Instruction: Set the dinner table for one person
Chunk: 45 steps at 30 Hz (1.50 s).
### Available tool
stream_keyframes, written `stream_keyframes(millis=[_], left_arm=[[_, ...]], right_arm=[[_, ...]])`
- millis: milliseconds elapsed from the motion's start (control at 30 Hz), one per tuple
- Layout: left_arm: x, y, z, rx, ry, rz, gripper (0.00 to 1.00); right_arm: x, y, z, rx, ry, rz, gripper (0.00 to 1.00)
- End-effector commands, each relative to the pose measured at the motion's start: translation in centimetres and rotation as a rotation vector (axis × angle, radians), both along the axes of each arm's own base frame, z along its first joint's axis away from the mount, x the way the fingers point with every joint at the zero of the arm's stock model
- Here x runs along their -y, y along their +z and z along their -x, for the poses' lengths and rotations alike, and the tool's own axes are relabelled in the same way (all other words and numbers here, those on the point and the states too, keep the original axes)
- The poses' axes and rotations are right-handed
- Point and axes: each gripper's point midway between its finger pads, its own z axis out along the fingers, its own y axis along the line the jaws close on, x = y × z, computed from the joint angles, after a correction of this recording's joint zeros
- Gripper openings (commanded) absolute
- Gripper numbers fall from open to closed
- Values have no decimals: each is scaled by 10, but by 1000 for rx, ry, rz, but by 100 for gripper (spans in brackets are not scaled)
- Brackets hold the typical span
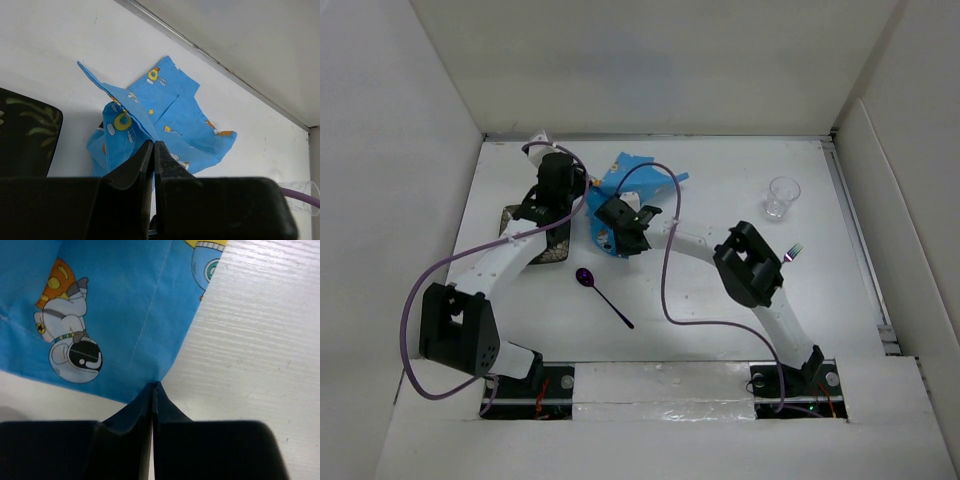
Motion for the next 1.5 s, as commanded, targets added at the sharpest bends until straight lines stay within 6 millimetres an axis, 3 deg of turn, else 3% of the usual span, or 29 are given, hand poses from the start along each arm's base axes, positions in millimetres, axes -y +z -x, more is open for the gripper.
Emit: stream_keyframes(millis=[0,67,100,167,200,233,267,300,333,433,467,500,533,600,667,800,867,967,1000,1100,1133,1167,1200,1233,1333,1467], left_arm=[[-9,21,2,69,23,-14,0],[-11,18,4,63,28,-25,0],[-12,17,5,62,27,-28,0],[-11,15,5,57,20,-29,0],[-11,12,6,50,19,-36,0],[-8,10,7,44,11,-38,0],[-8,9,8,40,12,-44,0],[-5,6,9,31,5,-51,0],[-5,6,9,31,5,-51,0],[12,0,14,17,-65,-55,0],[17,-1,15,9,-89,-47,0],[22,-9,18,-24,-124,-42,3],[26,-11,20,-32,-144,-36,6],[27,-19,26,-64,-166,-42,27],[24,-24,32,-75,-172,-61,47],[12,-15,44,-53,-159,-111,68],[4,-22,50,-86,-149,-149,71],[-10,-33,56,-125,-89,-185,72],[-14,-34,57,-124,-61,-181,72],[-20,-39,59,-134,-39,-135,74],[-31,-43,56,-145,-6,-94,75],[-36,-51,57,-165,0,-71,76],[-34,-59,57,-190,-31,-30,76],[-46,-63,54,-208,2,18,76],[-55,-77,58,-237,21,93,76],[-53,-78,58,-243,50,261,76]], right_arm=[[21,-36,20,-82,5,118,0],[29,-33,19,-71,-8,117,0],[28,-16,9,-36,-22,74,0],[43,-6,5,-16,-50,65,0],[49,4,-5,10,-72,38,0],[54,29,-10,50,-85,-2,0],[66,31,-10,54,-97,3,0],[82,47,-18,81,-120,-10,0],[82,58,-19,96,-121,-27,0],[116,66,-22,113,-163,11,0],[125,79,-22,134,-175,-1,0],[138,71,-17,119,-181,19,0],[153,73,-20,120,-212,16,0],[165,79,-17,126,-225,-8,0],[186,68,-10,101,-254,12,0],[218,70,-5,107,-316,9,0],[228,68,-3,93,-328,-18,0],[206,83,-2,106,-254,-121,2],[185,88,0,102,-203,-168,18],[157,85,4,74,-147,-196,42],[144,83,8,68,-119,-200,50],[137,72,10,41,-105,-188,53],[129,75,8,44,-96,-198,56],[123,71,10,34,-86,-198,57],[111,66,12,37,-57,-206,58],[109,60,14,45,-17,-154,62]])
